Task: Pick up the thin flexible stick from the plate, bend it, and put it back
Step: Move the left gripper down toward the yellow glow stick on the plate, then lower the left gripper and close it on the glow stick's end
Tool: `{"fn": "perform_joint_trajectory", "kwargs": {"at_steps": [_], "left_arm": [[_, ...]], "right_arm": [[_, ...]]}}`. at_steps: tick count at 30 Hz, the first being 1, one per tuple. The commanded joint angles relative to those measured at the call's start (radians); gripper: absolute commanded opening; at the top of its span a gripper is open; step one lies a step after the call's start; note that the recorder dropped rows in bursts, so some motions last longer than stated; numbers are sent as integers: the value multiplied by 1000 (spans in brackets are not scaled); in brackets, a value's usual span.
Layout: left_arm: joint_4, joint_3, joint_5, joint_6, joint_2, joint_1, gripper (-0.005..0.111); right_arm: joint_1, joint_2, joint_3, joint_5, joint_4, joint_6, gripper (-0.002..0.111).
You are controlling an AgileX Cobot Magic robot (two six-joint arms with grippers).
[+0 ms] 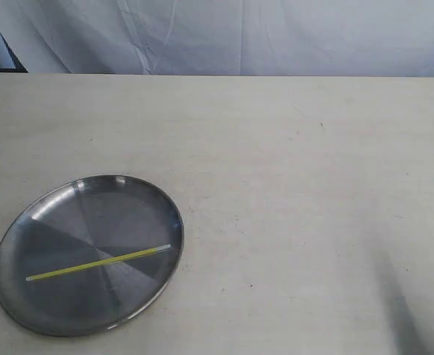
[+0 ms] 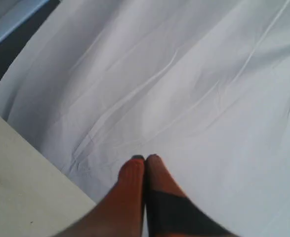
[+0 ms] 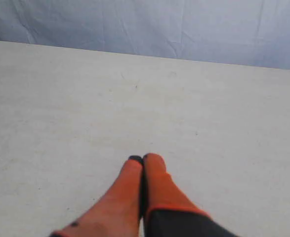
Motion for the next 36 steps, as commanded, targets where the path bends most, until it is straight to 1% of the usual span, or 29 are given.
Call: {"fn": "perform_joint_trajectory", "kwargs": {"at_steps": [1, 3, 4, 5, 6, 7, 9, 11, 12, 15, 19, 21, 23, 26, 29, 36], "left_arm": [[236, -304, 326, 98, 95, -78, 0], [228, -455, 522, 286, 221, -128, 0], [202, -537, 635, 426, 304, -152, 0], [175, -600, 739, 521, 392, -169, 0], [126, -688, 838, 672, 481, -192, 0], [92, -739, 921, 768, 570, -204, 0], [28, -843, 1029, 953, 734, -219, 0], [-7, -909, 1082, 1033, 852, -224, 2], [-20, -943, 1112, 1053, 935, -224, 5], [-28, -982, 1164, 1103, 1103, -224, 16], [-46, -984, 1184, 1208, 1279, -224, 37], [-76, -984, 1188, 1295, 1355, -224, 47], [-95, -984, 1204, 1383, 1414, -224, 53], [-110, -977, 1209, 1509, 1489, -224, 54], [-111, -953, 1168, 1593, 1548, -224, 54], [-123, -860, 1037, 1621, 1617, -224, 54]], "right_arm": [[-5, -7, 1, -8, 1, 2, 0], [-5, -7, 1, -8, 1, 2, 0], [-5, -7, 1, -8, 1, 2, 0], [-5, -7, 1, -8, 1, 2, 0], [-5, -7, 1, -8, 1, 2, 0], [-5, -7, 1, -8, 1, 2, 0], [-5, -7, 1, -8, 1, 2, 0], [-5, -7, 1, -8, 1, 2, 0], [-5, -7, 1, -8, 1, 2, 0], [-5, -7, 1, -8, 1, 2, 0], [-5, -7, 1, -8, 1, 2, 0], [-5, -7, 1, -8, 1, 2, 0], [-5, -7, 1, -8, 1, 2, 0], [-5, -7, 1, -8, 1, 2, 0], [-5, -7, 1, -8, 1, 2, 0], [-5, -7, 1, -8, 1, 2, 0]]}}
